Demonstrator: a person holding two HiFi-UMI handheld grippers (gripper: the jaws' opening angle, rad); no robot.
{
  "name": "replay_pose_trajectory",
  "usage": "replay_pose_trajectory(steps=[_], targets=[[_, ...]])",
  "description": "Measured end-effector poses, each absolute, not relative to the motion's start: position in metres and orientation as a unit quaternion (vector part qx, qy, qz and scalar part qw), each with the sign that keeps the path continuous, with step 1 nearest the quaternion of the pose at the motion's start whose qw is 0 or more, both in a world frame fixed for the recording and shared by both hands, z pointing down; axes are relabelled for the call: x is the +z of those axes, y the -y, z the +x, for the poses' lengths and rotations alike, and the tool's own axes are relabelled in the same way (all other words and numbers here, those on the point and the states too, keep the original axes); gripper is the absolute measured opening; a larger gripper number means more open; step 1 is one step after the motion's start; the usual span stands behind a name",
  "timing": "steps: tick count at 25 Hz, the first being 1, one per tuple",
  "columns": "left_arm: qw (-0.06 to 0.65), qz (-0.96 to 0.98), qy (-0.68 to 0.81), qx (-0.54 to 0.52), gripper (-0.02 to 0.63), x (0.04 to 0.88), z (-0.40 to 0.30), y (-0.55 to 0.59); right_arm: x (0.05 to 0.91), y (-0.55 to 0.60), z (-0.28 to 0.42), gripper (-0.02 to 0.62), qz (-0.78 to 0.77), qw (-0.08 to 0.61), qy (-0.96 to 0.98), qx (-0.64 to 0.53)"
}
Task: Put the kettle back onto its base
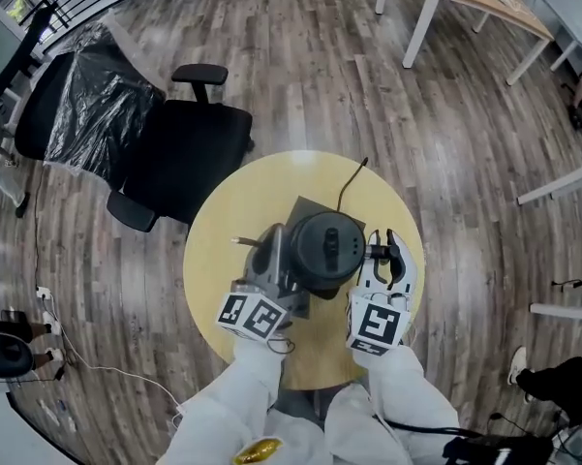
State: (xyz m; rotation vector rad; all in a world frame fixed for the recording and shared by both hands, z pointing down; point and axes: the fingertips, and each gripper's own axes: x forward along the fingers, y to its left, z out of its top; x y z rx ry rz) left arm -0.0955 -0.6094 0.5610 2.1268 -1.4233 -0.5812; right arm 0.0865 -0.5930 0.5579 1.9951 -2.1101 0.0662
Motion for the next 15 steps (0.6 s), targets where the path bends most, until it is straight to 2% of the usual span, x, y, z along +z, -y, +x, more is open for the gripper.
replay_pose_trajectory(steps=[15], targets=[[0.281,0.783,0.52,-0.193,0.002,0.613,-0.096,0.646,0.605,0.625,0.083,0.074,0.685,0.117,0.719,0.008]])
